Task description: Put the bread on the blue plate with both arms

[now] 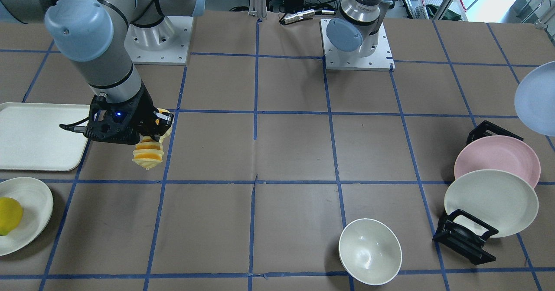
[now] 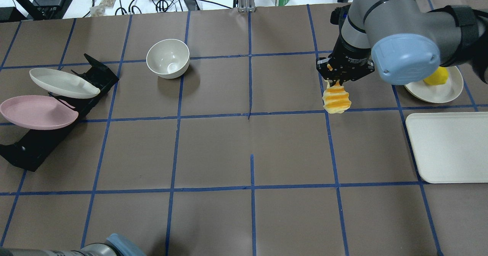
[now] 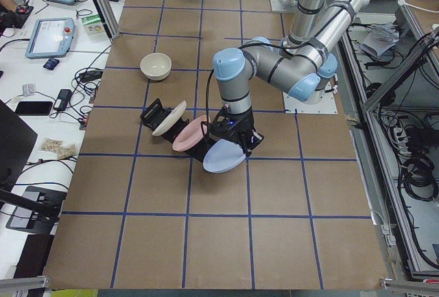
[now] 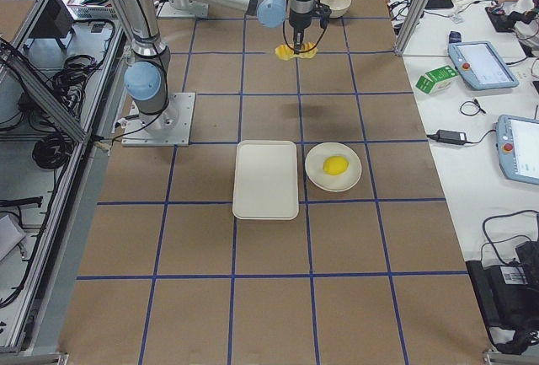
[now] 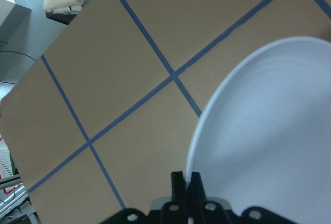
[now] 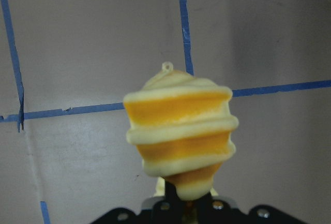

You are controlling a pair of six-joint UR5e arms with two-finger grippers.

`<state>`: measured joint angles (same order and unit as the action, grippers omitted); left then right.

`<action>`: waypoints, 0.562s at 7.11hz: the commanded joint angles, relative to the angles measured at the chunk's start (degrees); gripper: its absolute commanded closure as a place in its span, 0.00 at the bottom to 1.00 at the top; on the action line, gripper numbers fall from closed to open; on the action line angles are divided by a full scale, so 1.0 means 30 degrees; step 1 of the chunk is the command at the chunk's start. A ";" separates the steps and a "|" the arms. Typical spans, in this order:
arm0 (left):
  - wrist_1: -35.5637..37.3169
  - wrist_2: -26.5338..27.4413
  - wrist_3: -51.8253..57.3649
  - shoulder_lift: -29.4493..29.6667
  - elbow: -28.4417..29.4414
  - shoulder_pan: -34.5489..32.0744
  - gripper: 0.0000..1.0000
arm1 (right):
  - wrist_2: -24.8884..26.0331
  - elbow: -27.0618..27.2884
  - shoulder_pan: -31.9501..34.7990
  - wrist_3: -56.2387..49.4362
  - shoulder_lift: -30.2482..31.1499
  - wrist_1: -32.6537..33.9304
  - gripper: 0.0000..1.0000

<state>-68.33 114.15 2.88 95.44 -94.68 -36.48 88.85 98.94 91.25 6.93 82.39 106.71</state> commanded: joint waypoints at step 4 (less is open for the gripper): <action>-0.0513 -0.5559 0.3375 -0.0785 0.0300 -0.2649 1.00 | 0.0062 0.0184 -0.0124 -0.0142 -0.0101 0.0114 1.00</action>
<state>-69.52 99.60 12.18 93.53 -93.53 -39.93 88.96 99.23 90.97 6.63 82.20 106.85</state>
